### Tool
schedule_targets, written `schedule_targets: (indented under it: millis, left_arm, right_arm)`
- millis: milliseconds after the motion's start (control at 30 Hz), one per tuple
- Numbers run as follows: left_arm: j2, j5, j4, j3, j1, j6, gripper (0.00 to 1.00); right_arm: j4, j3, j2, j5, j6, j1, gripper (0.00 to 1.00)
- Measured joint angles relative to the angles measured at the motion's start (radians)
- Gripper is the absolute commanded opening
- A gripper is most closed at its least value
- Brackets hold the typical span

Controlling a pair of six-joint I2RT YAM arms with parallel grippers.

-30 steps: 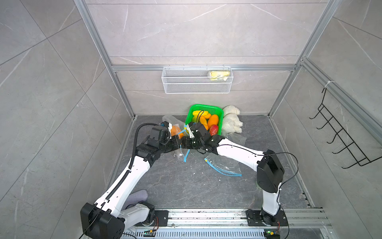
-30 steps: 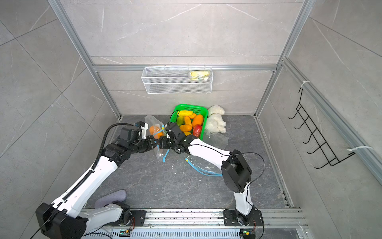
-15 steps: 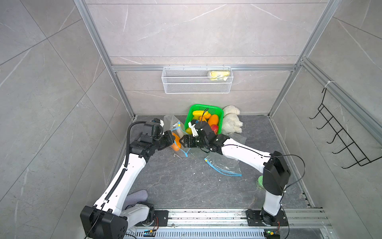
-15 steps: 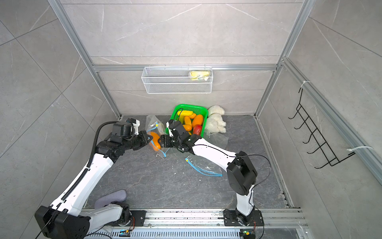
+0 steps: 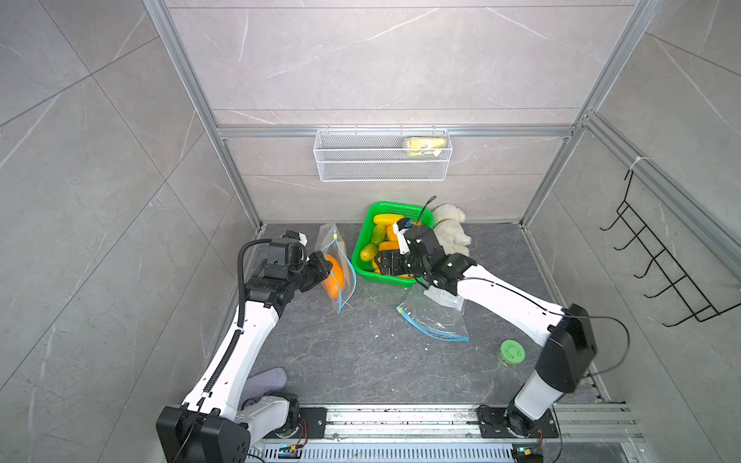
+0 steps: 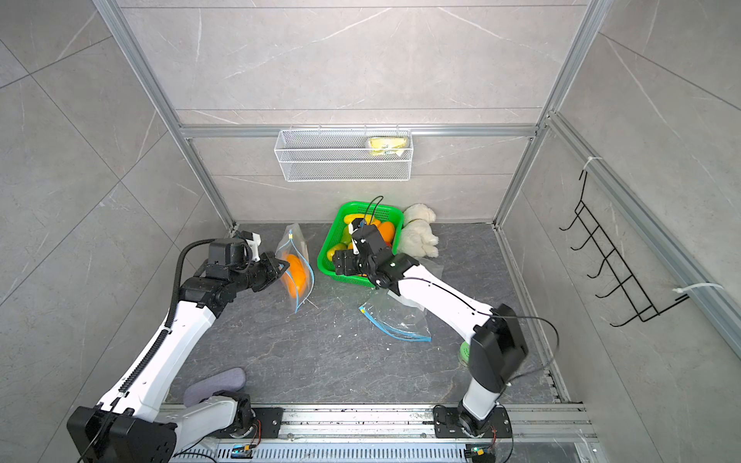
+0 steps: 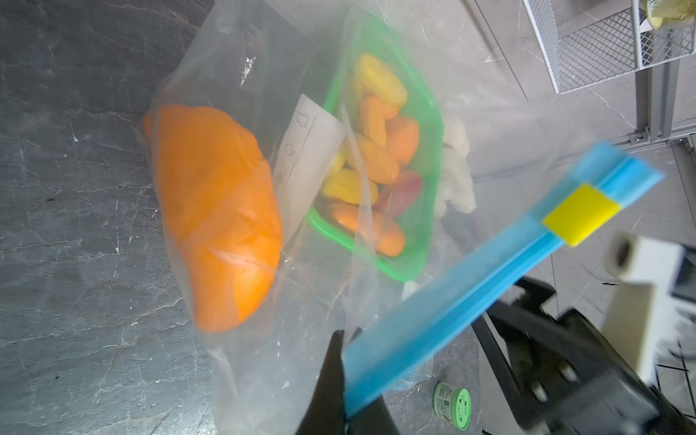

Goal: Place the mango in a zip-top bag and seal the zipper
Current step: Place the mango in the zipper food storage bag, then pick up the mango from the basket.

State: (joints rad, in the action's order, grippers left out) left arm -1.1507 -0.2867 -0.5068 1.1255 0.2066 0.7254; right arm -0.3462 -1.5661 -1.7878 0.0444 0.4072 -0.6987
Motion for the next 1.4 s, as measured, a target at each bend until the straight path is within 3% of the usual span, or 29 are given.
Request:
schedule_targets:
  millis: [267, 500, 733, 933, 1167, 1333, 1400]
  left_arm:
    - [0.008, 0.019, -0.008, 0.046, -0.014, 0.010, 0.00]
    - [0.008, 0.019, 0.002, 0.026, -0.059, 0.031, 0.00]
    - [0.001, 0.014, 0.015, 0.008, -0.061, 0.039, 0.00]
    - [0.000, 0.014, 0.016, 0.008, -0.061, 0.039, 0.00]
    - [-0.001, 0.004, 0.022, -0.008, -0.061, 0.039, 0.00]
    - [-0.001, -0.003, 0.022, -0.009, -0.061, 0.039, 0.00]
    - [-0.001, -0.003, 0.022, -0.009, -0.061, 0.039, 0.00]
  right_arm:
    - [-0.164, -0.298, -0.336, 0.036, -0.089, 0.105, 0.88]
    - [-0.133, -0.367, -0.407, -0.119, -0.063, 0.100, 0.83]
    - [-0.104, -0.476, -0.539, -0.144, -0.037, 0.050, 0.82]
    - [-0.206, -0.707, -0.710, -0.037, -0.045, 0.030, 0.83]
    - [-0.412, -1.147, -0.937, 0.206, -0.100, -0.005, 0.79]
    - [-0.459, -1.229, -0.996, 0.274, -0.158, -0.021, 0.75]
    - [-0.458, -1.227, -0.999, 0.266, -0.183, -0.017, 0.67]
